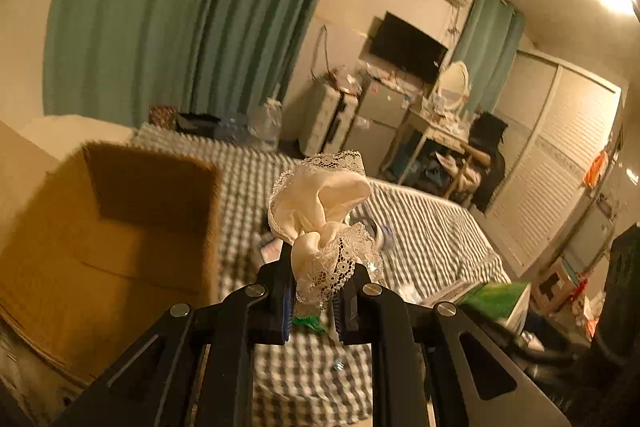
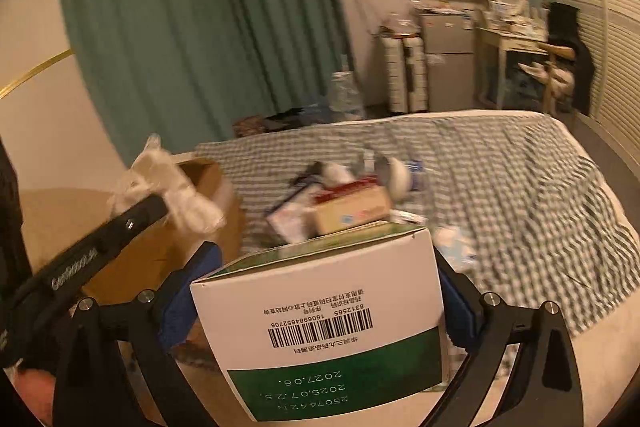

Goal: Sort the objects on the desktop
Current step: 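Carry the lace cloth and green box with both tools over the cardboard box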

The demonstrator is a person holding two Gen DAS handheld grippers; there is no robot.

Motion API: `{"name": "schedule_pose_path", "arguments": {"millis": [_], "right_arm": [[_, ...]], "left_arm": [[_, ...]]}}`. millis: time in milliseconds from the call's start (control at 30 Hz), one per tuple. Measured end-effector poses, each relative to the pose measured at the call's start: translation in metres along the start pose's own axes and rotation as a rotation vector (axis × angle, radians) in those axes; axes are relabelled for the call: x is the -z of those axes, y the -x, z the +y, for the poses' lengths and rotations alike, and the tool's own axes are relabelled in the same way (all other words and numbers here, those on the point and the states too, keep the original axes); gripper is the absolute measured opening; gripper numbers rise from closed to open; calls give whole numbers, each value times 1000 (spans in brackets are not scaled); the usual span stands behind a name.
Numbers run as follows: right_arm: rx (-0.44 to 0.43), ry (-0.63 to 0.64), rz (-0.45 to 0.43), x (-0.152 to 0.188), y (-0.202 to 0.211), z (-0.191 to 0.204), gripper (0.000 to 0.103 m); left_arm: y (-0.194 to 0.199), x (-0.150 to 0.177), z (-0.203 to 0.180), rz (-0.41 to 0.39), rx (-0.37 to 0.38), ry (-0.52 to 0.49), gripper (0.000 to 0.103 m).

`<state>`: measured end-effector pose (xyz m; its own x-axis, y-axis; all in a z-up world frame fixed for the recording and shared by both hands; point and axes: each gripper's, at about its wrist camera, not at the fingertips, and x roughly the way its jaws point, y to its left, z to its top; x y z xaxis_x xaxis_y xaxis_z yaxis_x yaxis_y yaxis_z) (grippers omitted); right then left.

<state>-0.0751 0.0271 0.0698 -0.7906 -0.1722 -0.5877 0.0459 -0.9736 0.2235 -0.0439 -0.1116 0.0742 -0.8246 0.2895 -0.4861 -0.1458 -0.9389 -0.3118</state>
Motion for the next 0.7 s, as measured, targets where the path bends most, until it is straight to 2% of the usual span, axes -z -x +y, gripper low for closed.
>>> {"name": "schedule_pose_path", "arguments": {"millis": [333,500,700], "right_arm": [[-150,52,8,-31,-12,69,98],[-218,50,31,-44,-27,99,98],[-256,51,105,-37,-59,127,98]], "left_arm": [[29,-35,65,-16,-117,-5,15],[26,-31,94,15,-170,-12,15],[14,-8,124,88,-228,-9,15]]}}
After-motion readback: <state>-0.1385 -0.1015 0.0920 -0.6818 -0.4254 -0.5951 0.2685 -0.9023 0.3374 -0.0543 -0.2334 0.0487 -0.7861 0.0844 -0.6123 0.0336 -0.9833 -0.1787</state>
